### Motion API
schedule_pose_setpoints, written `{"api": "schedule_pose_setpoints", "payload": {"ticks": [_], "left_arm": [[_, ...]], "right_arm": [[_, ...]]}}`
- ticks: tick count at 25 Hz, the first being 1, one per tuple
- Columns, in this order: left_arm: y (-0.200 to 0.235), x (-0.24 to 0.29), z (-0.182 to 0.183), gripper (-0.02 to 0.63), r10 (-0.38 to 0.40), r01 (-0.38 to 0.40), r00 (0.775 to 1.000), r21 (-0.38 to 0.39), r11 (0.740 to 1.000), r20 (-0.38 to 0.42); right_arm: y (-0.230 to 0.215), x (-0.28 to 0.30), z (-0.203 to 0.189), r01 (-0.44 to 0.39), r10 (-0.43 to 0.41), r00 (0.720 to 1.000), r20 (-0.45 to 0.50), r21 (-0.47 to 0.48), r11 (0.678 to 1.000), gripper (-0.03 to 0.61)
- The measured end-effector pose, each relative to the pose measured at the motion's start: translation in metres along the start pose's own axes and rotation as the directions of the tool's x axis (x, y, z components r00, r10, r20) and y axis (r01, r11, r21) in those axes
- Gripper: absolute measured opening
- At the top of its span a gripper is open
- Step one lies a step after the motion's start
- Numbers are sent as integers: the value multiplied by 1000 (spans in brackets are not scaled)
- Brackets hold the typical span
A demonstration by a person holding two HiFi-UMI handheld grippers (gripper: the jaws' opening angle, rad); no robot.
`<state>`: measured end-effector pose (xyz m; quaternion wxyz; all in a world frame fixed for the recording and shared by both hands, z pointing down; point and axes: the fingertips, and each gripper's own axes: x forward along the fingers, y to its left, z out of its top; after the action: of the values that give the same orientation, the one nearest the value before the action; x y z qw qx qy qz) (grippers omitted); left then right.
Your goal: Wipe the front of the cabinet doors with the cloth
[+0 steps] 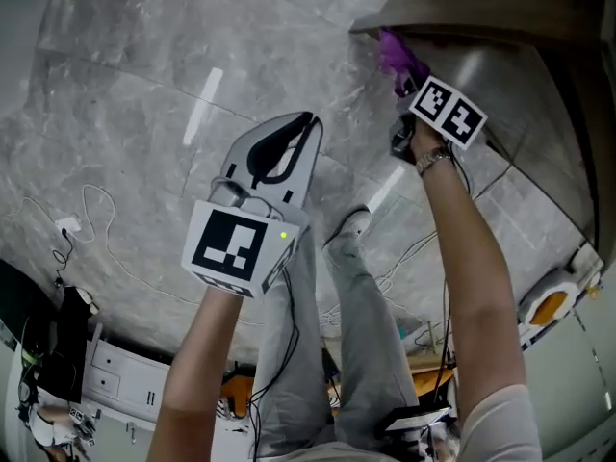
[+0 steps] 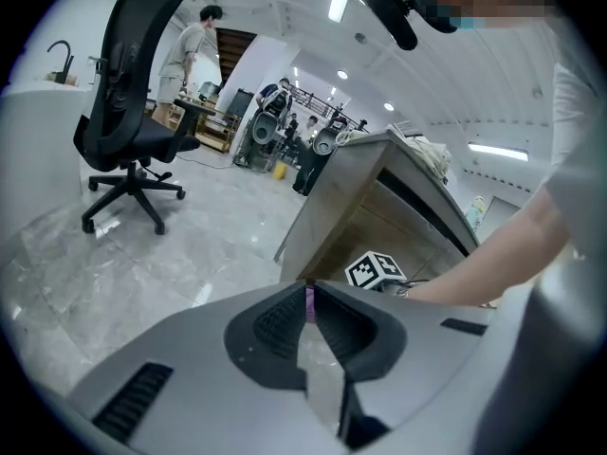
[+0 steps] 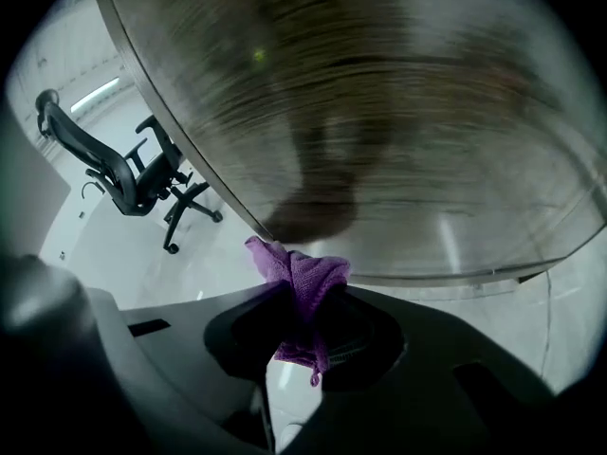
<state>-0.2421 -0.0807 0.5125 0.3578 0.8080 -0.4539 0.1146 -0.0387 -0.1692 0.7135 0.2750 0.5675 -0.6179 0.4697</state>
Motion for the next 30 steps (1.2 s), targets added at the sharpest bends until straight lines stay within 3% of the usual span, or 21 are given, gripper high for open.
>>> {"api": "schedule_pose_setpoints", "payload": {"ticks": [7, 10, 16, 21, 30], "left_arm": [[29, 8, -26, 23, 10, -11, 999, -30, 999, -31], [12, 21, -40, 23, -8, 7, 999, -23, 1000, -49], [-29, 34, -56, 23, -17, 17, 998, 0, 1000, -58], [-82, 50, -83, 23, -29, 29, 995, 1, 1000, -92], [-190, 106, -93, 23, -98, 107, 988, 73, 992, -119]], "right_arm": [[5, 18, 19, -9, 9, 1000, 4, -59, 998, 91], [-17, 18, 17, -7, 6, 1000, -7, -77, 997, 91], [-54, 11, 12, -22, 22, 1000, 10, -25, 999, 91], [-117, -13, 7, -2, 2, 1000, -2, -12, 1000, 91], [-263, -63, -10, 66, -65, 998, -16, 33, 997, 91]]}}
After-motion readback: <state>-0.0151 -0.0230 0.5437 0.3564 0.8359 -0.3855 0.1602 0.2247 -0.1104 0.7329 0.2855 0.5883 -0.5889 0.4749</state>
